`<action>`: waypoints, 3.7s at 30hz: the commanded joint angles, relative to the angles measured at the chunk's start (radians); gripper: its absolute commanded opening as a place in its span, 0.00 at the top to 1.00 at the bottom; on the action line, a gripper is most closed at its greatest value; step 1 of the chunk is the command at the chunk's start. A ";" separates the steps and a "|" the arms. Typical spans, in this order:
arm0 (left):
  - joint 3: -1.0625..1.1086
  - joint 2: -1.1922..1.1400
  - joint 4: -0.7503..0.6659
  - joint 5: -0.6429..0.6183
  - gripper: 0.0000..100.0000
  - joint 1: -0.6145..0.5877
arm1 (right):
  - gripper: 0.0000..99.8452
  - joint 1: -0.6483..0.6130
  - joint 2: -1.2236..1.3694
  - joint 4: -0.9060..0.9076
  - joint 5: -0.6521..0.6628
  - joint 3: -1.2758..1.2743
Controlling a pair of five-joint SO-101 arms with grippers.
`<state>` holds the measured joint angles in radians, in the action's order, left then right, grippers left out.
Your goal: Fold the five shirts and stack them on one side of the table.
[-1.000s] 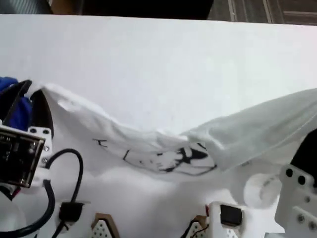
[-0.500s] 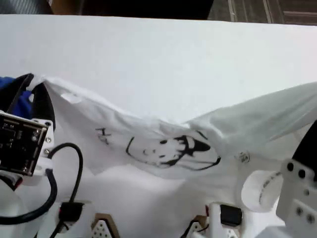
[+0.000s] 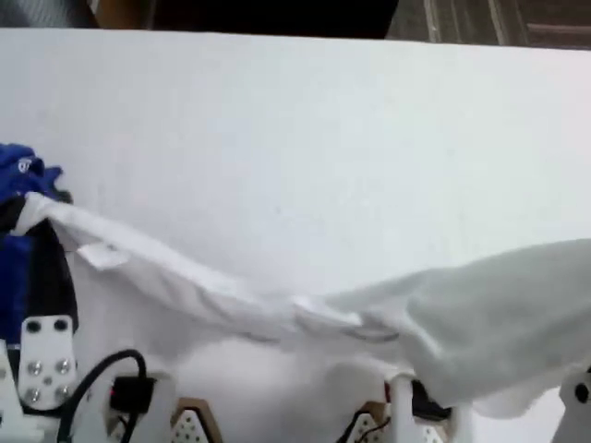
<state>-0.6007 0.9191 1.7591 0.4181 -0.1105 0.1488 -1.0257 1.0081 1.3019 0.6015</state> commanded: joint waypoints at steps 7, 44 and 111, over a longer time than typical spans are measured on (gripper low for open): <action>0.265 -0.005 -0.054 0.009 0.98 -0.009 | 0.98 -0.008 -0.001 -0.035 0.000 -0.098; 0.157 -1.085 -0.413 0.064 0.98 0.015 | 0.98 -0.007 0.311 -0.542 -0.051 -1.272; 0.021 -1.289 -0.275 0.064 0.98 0.017 | 0.98 -0.263 1.374 0.475 -0.944 -0.170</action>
<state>-0.5132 -0.3821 1.4553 0.4749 -0.0997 -0.1504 0.4764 1.4254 0.3429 0.2992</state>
